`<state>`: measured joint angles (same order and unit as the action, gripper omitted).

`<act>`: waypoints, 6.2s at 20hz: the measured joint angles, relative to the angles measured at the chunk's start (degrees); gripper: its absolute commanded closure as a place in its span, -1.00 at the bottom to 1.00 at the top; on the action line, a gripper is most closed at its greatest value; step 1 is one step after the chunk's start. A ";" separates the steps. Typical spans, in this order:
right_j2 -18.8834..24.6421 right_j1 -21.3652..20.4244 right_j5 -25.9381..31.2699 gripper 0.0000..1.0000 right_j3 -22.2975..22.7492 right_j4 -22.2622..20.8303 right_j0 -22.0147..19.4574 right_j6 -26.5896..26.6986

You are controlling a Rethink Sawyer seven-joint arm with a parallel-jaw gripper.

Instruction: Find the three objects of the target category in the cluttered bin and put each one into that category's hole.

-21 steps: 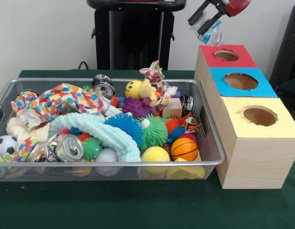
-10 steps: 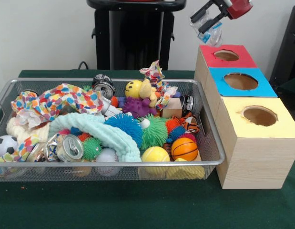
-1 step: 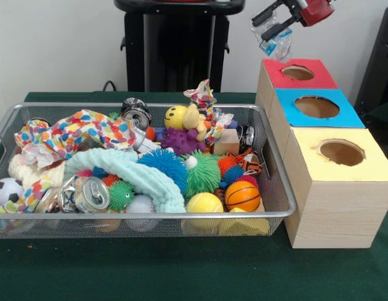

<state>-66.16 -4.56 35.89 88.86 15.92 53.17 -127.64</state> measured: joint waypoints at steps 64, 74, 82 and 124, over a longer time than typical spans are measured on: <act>-1.09 9.56 3.01 1.00 -5.28 9.64 2.60 -16.51; -1.02 7.87 3.09 1.00 -5.32 9.65 2.56 -16.51; -1.01 5.77 3.10 1.00 -5.31 9.64 1.98 -16.51; -0.75 6.12 3.10 1.00 -5.32 9.63 -0.63 -16.51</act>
<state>-66.90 1.56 38.99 83.54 25.55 52.54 -144.16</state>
